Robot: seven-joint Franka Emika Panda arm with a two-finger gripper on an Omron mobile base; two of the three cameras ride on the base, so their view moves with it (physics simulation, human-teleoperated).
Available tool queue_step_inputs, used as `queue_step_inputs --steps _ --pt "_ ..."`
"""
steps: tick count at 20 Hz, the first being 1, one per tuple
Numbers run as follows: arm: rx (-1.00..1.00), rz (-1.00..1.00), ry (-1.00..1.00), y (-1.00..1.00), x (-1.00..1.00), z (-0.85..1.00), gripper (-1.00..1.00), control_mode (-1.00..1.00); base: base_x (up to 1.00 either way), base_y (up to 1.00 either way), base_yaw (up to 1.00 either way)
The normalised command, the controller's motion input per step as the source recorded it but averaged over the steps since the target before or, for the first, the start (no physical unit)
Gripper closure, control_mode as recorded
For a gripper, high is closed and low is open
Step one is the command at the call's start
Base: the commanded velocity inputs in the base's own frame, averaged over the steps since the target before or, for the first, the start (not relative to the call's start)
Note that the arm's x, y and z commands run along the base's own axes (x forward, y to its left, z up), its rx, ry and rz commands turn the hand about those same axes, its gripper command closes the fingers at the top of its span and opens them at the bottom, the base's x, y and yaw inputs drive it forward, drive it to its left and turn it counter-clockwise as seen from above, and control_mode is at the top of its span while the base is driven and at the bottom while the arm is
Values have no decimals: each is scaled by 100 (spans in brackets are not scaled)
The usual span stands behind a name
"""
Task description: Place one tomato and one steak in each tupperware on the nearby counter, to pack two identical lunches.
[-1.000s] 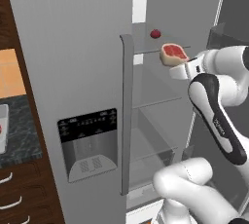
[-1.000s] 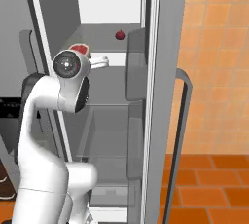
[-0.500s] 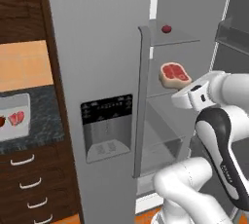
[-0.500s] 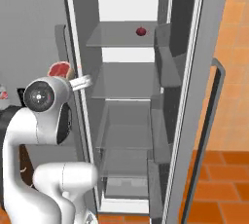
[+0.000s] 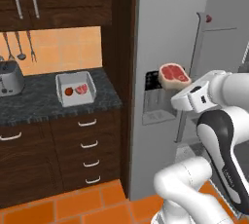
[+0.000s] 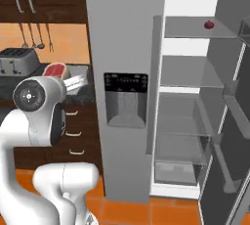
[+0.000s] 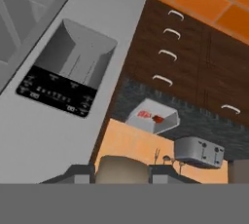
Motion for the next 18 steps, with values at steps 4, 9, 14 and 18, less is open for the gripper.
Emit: queue_step_inputs --steps 4,9,14,18 --pt "0 0 0 0 0 0 100 100 -1 100 4" --pt "0 0 0 0 0 0 100 100 0 100 0" --pt "0 0 0 0 0 0 100 100 15 100 0" --pt "0 0 0 0 0 0 100 100 31 100 0"
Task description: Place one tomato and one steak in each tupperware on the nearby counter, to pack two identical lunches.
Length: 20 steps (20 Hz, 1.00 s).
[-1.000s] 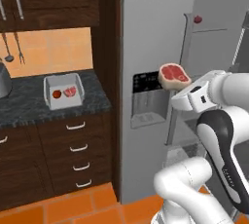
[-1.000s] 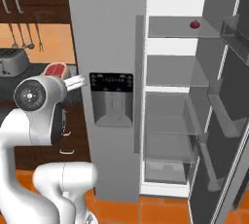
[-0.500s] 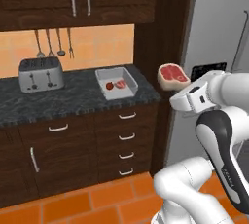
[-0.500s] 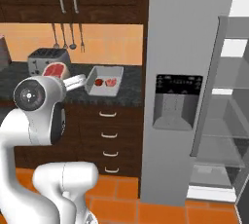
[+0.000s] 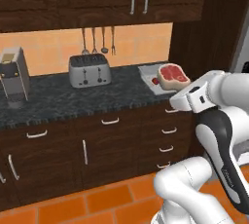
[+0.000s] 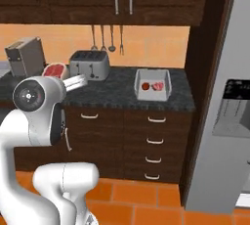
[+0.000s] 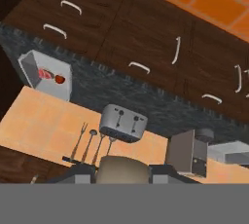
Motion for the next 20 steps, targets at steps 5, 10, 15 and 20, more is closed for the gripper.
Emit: queue_step_inputs --steps 5,10,15,20 --pt "0 0 0 0 0 0 100 100 67 100 0" --pt "0 0 0 0 0 0 100 100 62 100 0" --pt "0 0 0 0 0 0 100 100 22 100 0" --pt "0 0 0 0 0 0 100 100 45 100 0"
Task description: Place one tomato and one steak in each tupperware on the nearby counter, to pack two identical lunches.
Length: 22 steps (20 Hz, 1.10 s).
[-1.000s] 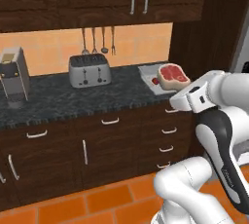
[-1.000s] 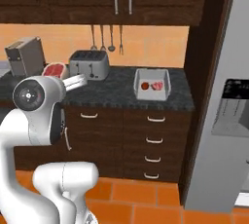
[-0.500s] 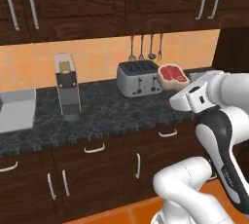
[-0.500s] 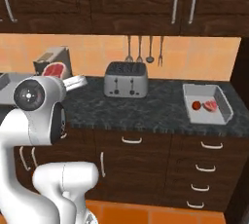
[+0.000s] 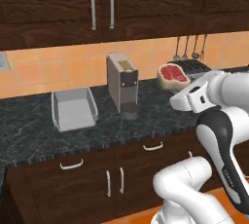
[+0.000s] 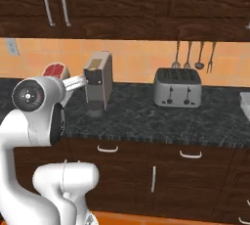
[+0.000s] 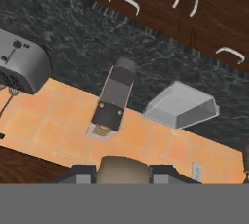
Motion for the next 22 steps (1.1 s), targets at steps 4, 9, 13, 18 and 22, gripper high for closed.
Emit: queue_step_inputs --steps 4,9,13,18,22 --pt "0 0 0 0 0 0 100 100 75 100 0" --pt "0 0 0 0 0 0 100 100 63 100 0" --pt "-18 0 6 44 0 -50 100 -100 9 50 0" --pt "-16 0 29 7 45 -100 100 -100 0 0 0" --pt "0 0 30 -56 100 -99 100 -100 0 0 0"
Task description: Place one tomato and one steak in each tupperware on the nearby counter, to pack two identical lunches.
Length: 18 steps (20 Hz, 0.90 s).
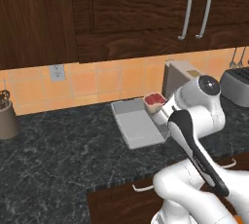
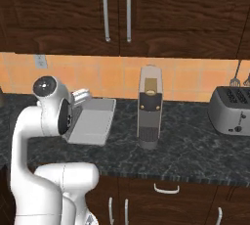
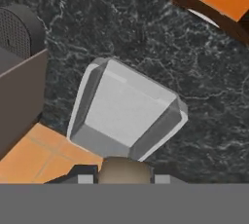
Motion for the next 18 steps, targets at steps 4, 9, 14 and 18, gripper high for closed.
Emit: queue_step_inputs --steps 4,9,14,18 --pt "0 5 14 -55 95 -100 100 -100 0 0 0" --pt "0 9 3 -1 99 -96 100 -100 0 0 0" --pt "0 2 13 52 100 -59 100 -100 0 0 0" --pt "0 0 26 37 100 -23 100 -100 0 0 0"
